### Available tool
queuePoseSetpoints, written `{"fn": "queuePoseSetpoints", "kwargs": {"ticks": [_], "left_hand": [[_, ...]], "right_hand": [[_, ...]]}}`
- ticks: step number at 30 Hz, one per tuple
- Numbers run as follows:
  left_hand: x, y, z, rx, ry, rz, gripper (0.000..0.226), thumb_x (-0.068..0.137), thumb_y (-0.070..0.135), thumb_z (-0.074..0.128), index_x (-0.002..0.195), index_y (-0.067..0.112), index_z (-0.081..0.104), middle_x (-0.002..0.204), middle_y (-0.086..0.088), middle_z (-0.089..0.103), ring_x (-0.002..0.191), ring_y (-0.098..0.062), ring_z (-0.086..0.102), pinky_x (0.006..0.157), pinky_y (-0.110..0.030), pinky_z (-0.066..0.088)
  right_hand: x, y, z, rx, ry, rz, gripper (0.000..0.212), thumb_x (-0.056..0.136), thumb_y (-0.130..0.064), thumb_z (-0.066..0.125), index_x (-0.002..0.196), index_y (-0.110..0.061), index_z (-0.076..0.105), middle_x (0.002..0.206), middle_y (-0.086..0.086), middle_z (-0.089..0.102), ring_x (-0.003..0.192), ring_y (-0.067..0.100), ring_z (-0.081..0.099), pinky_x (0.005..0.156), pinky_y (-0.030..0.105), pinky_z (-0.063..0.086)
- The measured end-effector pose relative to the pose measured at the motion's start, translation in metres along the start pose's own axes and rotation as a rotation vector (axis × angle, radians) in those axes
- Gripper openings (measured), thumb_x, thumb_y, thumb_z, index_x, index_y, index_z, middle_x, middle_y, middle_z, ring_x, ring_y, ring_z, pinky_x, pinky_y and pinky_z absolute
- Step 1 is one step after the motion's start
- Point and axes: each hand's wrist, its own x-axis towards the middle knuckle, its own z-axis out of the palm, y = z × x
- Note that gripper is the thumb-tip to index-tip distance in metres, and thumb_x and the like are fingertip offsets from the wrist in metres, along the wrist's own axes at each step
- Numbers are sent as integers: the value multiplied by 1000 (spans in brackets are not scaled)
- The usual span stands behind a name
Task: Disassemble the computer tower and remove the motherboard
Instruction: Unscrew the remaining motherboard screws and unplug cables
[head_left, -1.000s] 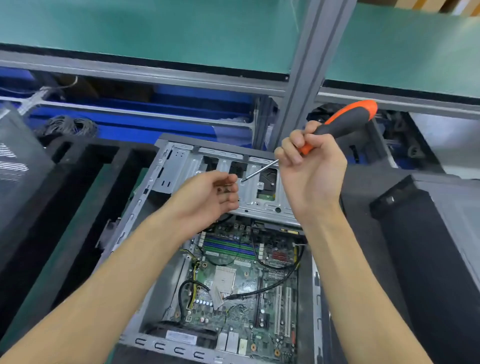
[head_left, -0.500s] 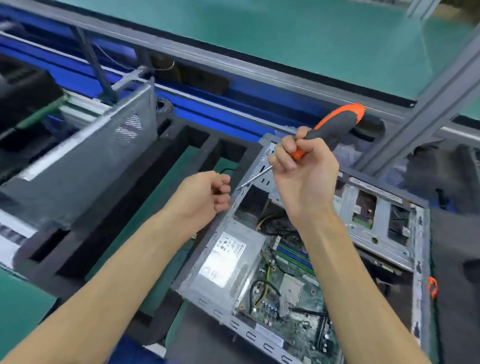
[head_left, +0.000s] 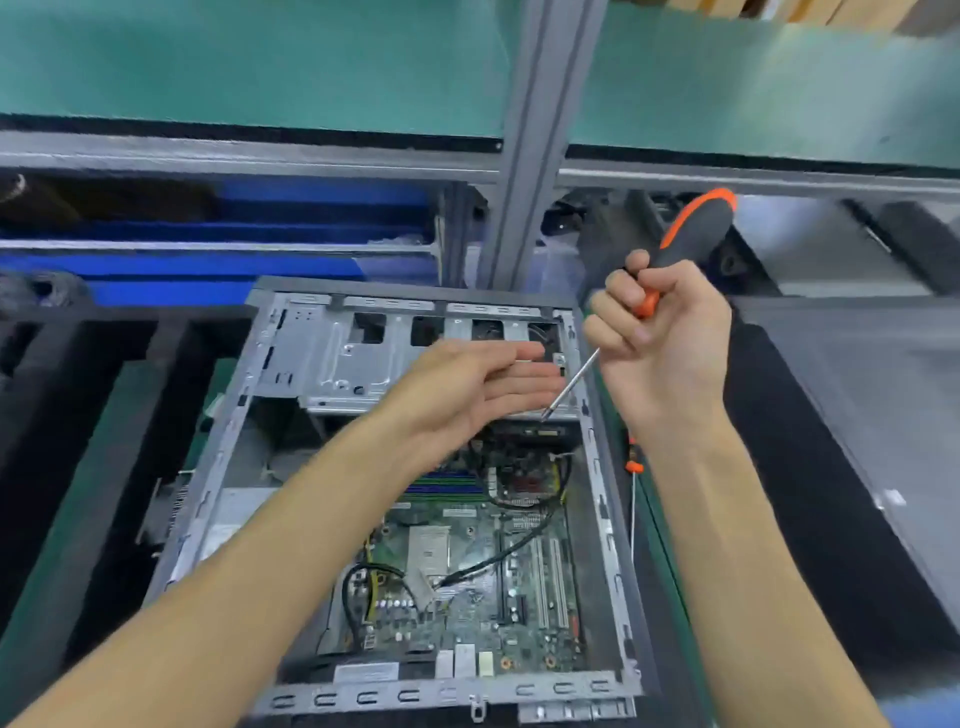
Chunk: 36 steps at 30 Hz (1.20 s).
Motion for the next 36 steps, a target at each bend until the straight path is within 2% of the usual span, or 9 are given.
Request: {"fn": "queuePoseSetpoints", "kwargs": {"ticks": [3,10,13,17,21,25,29,34,36], "left_hand": [[22,-19,38,57,-34,-84,16,98,4,53,103,-7,65,90,-22,74,80,-27,75,66,-28,60],[68,-70,105,734,-101,-83,24,90,-9,47,94,-7,71,74,-10,65,53,-12,55,46,-18,43],[89,-86,116,1143,-144,-58,29,89,-7,43,84,2,71,76,-11,67,55,-14,57,49,-19,48],[109,-99,120,1696,-120,-29,21,86,4,51,90,3,71,94,-16,73,87,-33,68,80,-38,57],[123,-112,119,1998,-178,-81,23,90,7,55,71,12,43,80,-8,54,69,-27,55,66,-31,44],[137,-129,115,2127,-229,-202,6,93,4,53,95,7,48,99,-14,56,82,-28,54,66,-33,41],[146,-141,113,2171,-286,-220,16,93,4,53,108,3,57,112,-16,62,97,-33,64,69,-33,45],[148,-142,113,2266,-359,-421,34,88,3,62,121,6,56,108,-10,58,62,-20,55,50,-28,42],[145,-139,116,2259,-357,-394,34,90,7,60,123,6,54,109,-11,58,70,-22,55,59,-31,45]], "right_hand": [[-14,-37,-39,-7,84,-79,21,91,-5,30,81,-18,44,65,-6,23,47,8,11,44,21,11],[-33,-74,-114,-39,249,-134,22,91,-3,30,79,-17,42,64,-4,24,43,7,13,42,20,12],[-34,-73,-139,-101,296,-109,21,89,-1,32,80,-16,43,64,-3,29,40,6,18,39,19,15],[-31,-61,-163,-211,331,-55,19,88,2,35,83,-13,46,64,0,33,41,8,21,40,20,17],[-20,-50,-175,-234,353,-18,20,88,4,35,82,-12,46,63,1,35,42,9,21,44,24,11],[-11,-38,-184,-262,364,18,19,87,4,37,83,-12,46,60,-2,37,45,10,21,45,25,12],[-8,-30,-189,-277,358,49,20,86,5,36,83,-12,45,58,-2,36,45,11,23,41,22,19],[-4,-32,-191,-284,341,47,19,88,5,36,83,-12,45,58,-3,37,46,11,24,42,23,20],[-4,-35,-190,-286,334,40,20,87,5,36,82,-12,45,57,-3,37,46,11,24,42,23,20]]}}
